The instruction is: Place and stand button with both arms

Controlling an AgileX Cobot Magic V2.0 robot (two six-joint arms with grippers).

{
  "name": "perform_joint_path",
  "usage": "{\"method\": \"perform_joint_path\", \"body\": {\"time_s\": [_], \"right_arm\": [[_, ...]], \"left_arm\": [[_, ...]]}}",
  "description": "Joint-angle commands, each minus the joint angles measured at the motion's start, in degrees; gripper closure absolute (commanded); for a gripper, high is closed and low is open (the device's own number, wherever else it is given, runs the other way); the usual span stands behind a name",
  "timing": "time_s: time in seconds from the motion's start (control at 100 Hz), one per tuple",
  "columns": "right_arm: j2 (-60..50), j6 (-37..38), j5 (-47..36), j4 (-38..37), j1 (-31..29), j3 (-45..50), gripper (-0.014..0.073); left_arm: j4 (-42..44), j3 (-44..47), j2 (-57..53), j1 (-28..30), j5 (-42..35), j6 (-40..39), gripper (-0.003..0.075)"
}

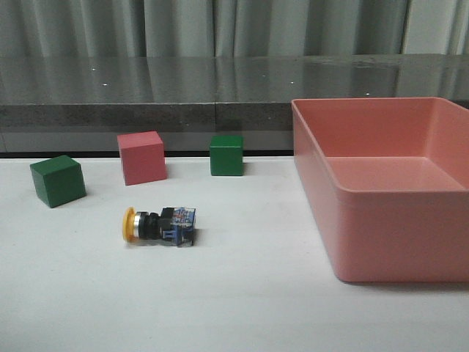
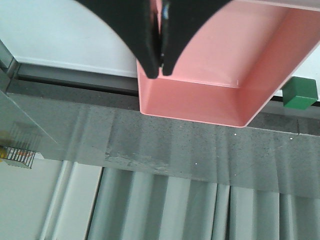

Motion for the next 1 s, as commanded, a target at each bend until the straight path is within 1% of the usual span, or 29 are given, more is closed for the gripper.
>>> {"method": "perform_joint_path", "body": {"time_s": [0.0,0.04,0.06,0.19,0.28,0.34,0.46,0.49,0.53,0.63,0.68,0.73,0.84,0.99], "right_arm": [[0.61,0.00,-4.81,0.03,-0.44,-1.31,0.0652],[0.61,0.00,-4.81,0.03,-0.44,-1.31,0.0652],[0.61,0.00,-4.81,0.03,-0.44,-1.31,0.0652],[0.61,0.00,-4.81,0.03,-0.44,-1.31,0.0652],[0.61,0.00,-4.81,0.03,-0.44,-1.31,0.0652],[0.61,0.00,-4.81,0.03,-0.44,-1.31,0.0652],[0.61,0.00,-4.81,0.03,-0.44,-1.31,0.0652],[0.61,0.00,-4.81,0.03,-0.44,-1.31,0.0652],[0.61,0.00,-4.81,0.03,-0.44,-1.31,0.0652],[0.61,0.00,-4.81,0.03,-0.44,-1.31,0.0652],[0.61,0.00,-4.81,0.03,-0.44,-1.31,0.0652],[0.61,0.00,-4.81,0.03,-0.44,-1.31,0.0652],[0.61,0.00,-4.81,0.03,-0.44,-1.31,0.0652],[0.61,0.00,-4.81,0.03,-0.44,-1.31,0.0652]], "left_arm": [[-5.32,-2.26,2.22,-1.78,-6.37,10.89,0.0097],[-7.81,-2.41,3.61,-2.95,-7.26,16.66,0.0097],[-9.63,-2.58,4.31,-3.57,-7.38,18.35,0.0097],[-20.42,-4.20,8.98,-7.31,-7.38,34.76,0.0097],[-26.85,-5.72,12.98,-8.86,-6.38,45.30,0.0097],[-31.86,-7.10,15.77,-9.20,-3.57,52.34,0.0097],[-46.96,-10.63,21.12,-9.10,5.79,72.07,0.0097],[-50.50,-11.56,22.35,-9.10,8.05,75.72,0.0097],[-52.87,-13.17,24.21,-8.85,11.41,79.38,0.0097],[-53.88,-17.58,28.44,-7.77,20.10,81.82,0.0097],[-53.76,-19.73,30.49,-6.47,25.14,82.29,0.0097],[-54.07,-21.57,32.41,-5.12,28.40,83.35,0.0099],[-56.16,-23.82,35.16,-3.30,29.78,83.47,0.0100],[-56.91,-24.06,36.39,-3.19,27.70,83.47,0.0100]]}}
